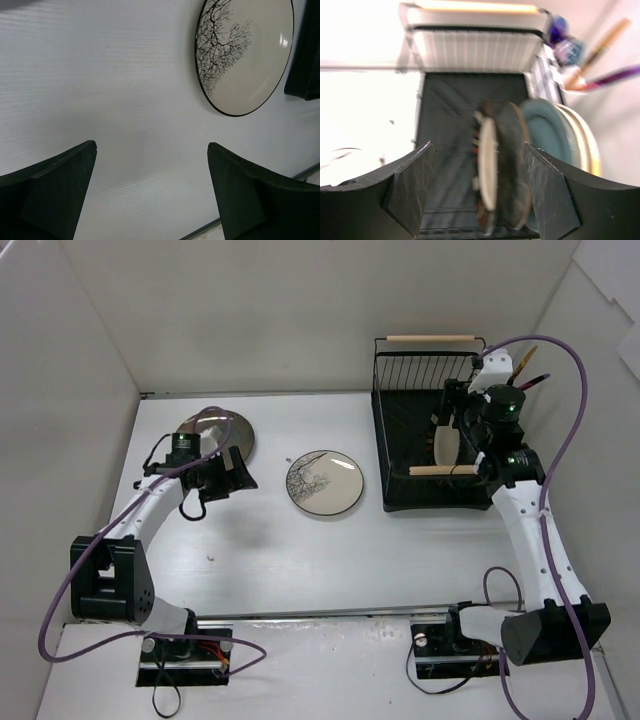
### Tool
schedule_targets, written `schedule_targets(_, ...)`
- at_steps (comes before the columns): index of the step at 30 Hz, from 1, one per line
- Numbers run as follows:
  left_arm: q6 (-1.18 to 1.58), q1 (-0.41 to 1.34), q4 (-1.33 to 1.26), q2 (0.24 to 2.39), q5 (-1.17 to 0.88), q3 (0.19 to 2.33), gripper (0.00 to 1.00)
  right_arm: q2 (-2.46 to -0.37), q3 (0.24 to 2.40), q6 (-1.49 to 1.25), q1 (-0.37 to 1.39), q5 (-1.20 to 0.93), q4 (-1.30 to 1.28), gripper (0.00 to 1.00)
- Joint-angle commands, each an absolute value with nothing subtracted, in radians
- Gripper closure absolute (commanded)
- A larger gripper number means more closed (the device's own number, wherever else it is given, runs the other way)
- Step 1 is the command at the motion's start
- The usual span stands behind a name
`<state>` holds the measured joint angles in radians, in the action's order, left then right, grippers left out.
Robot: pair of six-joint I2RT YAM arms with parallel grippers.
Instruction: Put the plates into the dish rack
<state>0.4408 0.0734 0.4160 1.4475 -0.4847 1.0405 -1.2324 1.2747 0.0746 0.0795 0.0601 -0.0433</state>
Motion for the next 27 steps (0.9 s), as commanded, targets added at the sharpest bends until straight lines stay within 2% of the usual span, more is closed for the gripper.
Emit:
schedule_targets(1, 0.504, 0.118, 0.293, 1.465, -0.572, 1.04, 0.13, -1.192, 1.322, 0.005, 0.083, -0.124, -0.028, 0.32)
schedule_targets(4, 0.549, 0.161, 0.186, 1.506, -0.635, 1.022, 0.18, -1.172, 1.318, -0.069, 0.087, -0.23, -0.029, 0.32)
schedule_targets(8, 0.673, 0.21, 0.017, 1.593, -0.692, 0.993, 0.18, -1.147, 1.289, -0.098, 0.118, -0.287, -0.031, 0.31)
schedule_targets(19, 0.893, 0.273, -0.239, 1.799, -0.718, 0.96, 0.27, -1.068, 1.203, -0.133, 0.152, -0.291, -0.04, 0.31)
schedule_targets(27, 1.034, 0.314, -0.472, 1.919, -0.723, 0.933, 0.39, -1.045, 1.187, -0.129, 0.153, -0.281, -0.057, 0.3)
